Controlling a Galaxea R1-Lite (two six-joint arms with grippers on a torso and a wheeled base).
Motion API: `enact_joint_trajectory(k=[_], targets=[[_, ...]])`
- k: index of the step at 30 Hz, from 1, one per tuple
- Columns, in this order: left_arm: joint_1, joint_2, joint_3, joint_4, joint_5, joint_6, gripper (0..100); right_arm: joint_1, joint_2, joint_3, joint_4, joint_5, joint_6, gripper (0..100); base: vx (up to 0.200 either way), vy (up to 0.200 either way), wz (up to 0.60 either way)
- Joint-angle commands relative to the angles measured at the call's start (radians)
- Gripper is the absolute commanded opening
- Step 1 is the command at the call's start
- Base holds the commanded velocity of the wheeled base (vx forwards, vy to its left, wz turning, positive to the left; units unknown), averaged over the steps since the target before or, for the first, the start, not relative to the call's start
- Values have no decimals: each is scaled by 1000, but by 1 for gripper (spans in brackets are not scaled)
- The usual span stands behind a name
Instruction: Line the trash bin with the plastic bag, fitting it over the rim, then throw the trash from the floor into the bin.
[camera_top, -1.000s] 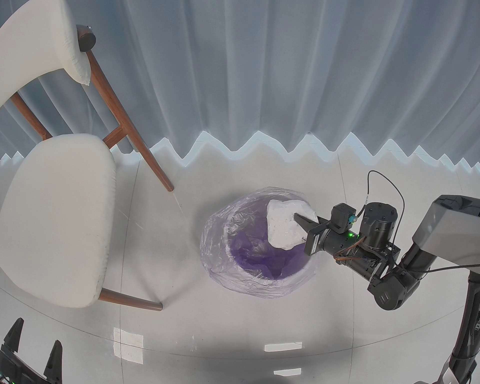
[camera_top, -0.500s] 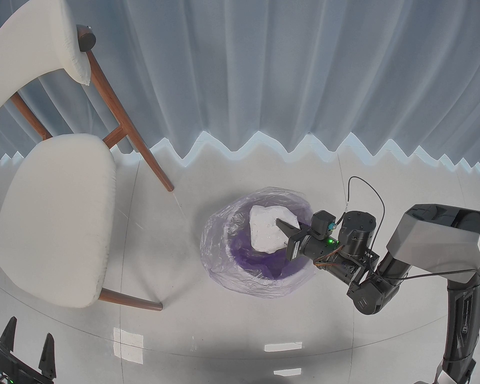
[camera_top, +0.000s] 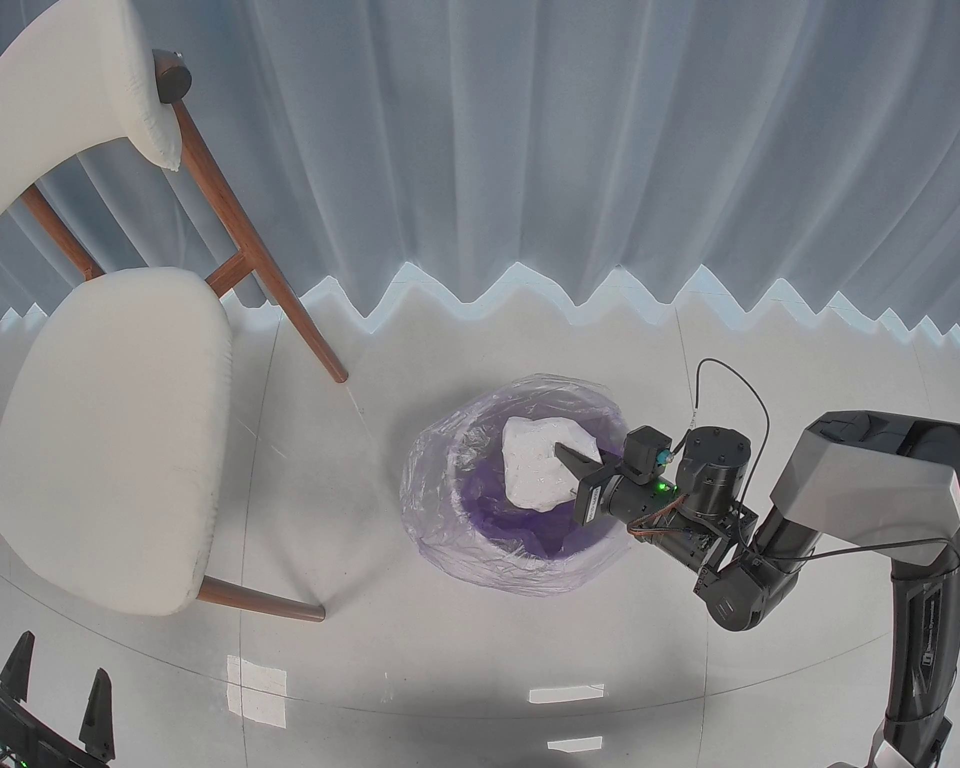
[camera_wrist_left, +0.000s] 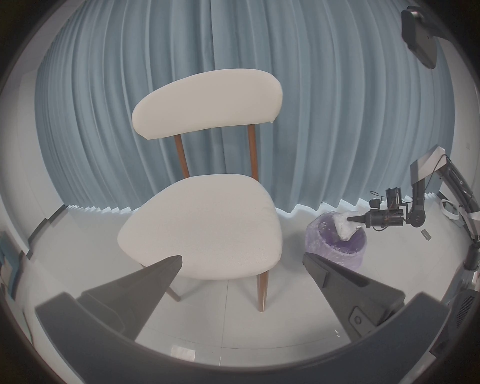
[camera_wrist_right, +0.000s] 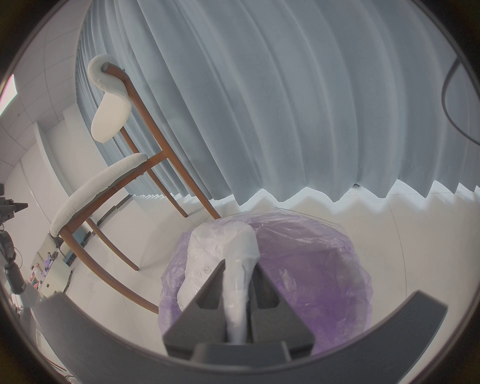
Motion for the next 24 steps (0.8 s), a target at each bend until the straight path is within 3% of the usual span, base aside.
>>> enact_joint_trajectory(k=[1, 7, 8, 18, 24], targets=[[0, -15, 18, -1, 32, 4, 100, -7, -3, 4, 0, 0, -2, 0, 0, 0, 0], [0, -13, 18, -1, 32, -2, 100, -20, -1, 9, 1, 0, 1, 0, 0, 0, 0], [0, -15, 18, -1, 32, -2, 100, -21, -1, 12, 0, 0, 4, 100, 0, 0, 0], [0, -15, 18, -1, 32, -5, 100, -21, -112, 113, -36, 2, 21, 100, 0, 0, 0], [0, -13, 18, -1, 32, -5, 100, -98, -388, 306, -29, 2, 21, 100, 0, 0, 0]])
